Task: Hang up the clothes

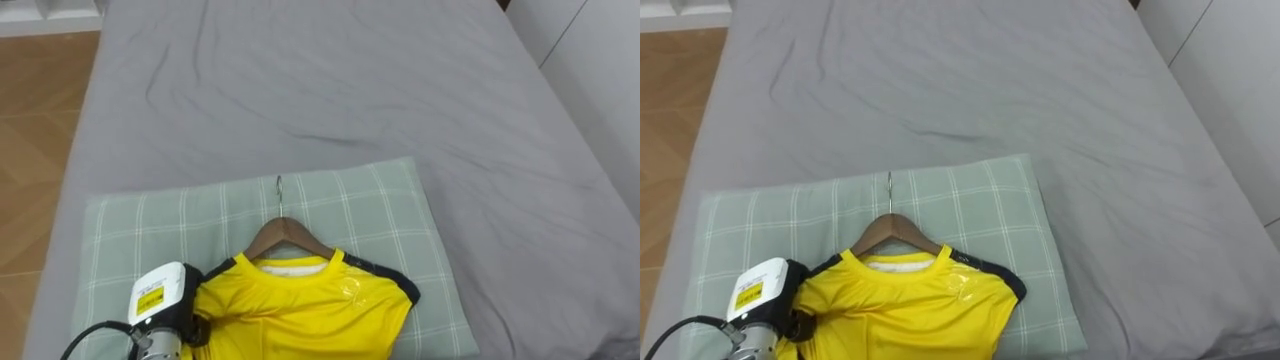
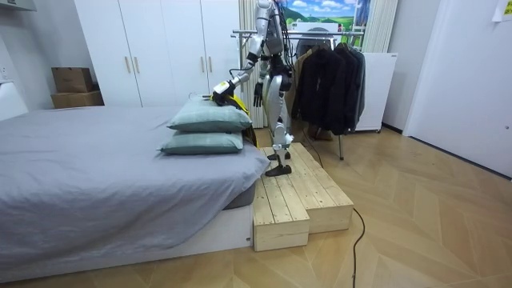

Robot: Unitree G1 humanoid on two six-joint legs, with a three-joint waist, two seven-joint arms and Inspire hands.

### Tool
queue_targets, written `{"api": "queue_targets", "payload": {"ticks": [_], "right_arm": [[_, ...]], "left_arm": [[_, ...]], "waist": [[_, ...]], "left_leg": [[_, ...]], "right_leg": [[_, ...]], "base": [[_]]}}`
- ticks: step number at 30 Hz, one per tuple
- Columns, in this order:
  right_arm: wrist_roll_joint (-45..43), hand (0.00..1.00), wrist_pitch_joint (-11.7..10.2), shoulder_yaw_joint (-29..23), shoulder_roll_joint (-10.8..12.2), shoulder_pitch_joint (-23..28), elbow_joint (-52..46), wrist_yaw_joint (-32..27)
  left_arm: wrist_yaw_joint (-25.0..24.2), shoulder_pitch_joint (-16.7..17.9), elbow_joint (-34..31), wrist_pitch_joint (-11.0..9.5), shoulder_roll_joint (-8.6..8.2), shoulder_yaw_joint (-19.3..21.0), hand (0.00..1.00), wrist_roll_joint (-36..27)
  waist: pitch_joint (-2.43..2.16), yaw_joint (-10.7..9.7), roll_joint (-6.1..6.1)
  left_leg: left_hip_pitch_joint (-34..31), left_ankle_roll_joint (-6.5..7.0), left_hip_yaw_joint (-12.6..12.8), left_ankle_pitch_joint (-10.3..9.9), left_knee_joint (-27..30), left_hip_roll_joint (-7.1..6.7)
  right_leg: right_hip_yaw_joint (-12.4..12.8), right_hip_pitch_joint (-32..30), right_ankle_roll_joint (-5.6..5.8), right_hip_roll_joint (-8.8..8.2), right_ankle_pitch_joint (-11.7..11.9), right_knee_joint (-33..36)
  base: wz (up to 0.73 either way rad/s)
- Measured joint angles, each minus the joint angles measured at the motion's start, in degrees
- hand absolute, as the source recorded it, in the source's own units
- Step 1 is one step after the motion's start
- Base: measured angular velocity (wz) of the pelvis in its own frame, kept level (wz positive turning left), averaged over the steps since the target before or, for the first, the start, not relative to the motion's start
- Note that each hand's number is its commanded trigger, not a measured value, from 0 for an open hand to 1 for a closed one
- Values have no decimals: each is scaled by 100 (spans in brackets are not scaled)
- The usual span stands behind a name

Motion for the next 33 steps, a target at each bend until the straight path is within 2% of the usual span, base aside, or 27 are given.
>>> {"api": "queue_targets", "payload": {"ticks": [12, 18, 22, 24, 27, 29, 33], "right_arm": [[55, 0, 14, 3, -2, -10, 31, -81], [60, 0, 7, 12, -2, 57, 41, -128], [202, 0, 3, 176, -7, 77, 24, -138], [226, 0, 4, 176, -8, 90, 34, -172], [271, 0, 5, 172, -16, 138, 46, -265], [266, 0, 6, 172, -14, 148, 41, -386], [277, 0, 2, 178, -14, 169, 35, -423]], "left_arm": [[68, 11, 1, 16, -25, 31, 100, 3], [222, 48, 1, 0, -87, 33, 100, -2], [250, 48, -2, -10, -103, 33, 100, -31], [276, 48, -4, -28, -118, 33, 100, -50], [368, 57, -45, -52, -130, 30, 100, -47], [527, 166, -270, -53, -167, 30, 100, -45], [672, 366, -676, -70, -177, 29, 100, -43]], "waist": [[-27, 12, 23], [-52, 91, 24], [-83, 119, 53], [-93, 110, 65], [-132, 118, 102], [-174, 127, 157], [-190, 154, 183]], "left_leg": [[52, 4, 5, 22, -4, -2], [277, -5, -1, 79, -149, -15], [273, -25, -51, 108, -145, -12], [290, -27, -94, 120, -138, -15], [334, -26, -107, 140, -138, -15], [352, -22, -108, 158, -138, -17], [386, -34, -124, 207, -141, -15]], "right_leg": [[-6, 10, 0, -7, 0, 78], [-133, 167, 0, -32, 1, 73], [-189, 190, 0, -18, 1, 72], [-304, 245, 0, -20, 1, 69], [-450, 332, 0, -29, 1, 58], [-462, 357, -1, -30, 1, 55], [-460, 388, -16, -26, 10, 58]], "base": [[0], [0], [4], [18], [14], [4], [0]]}}
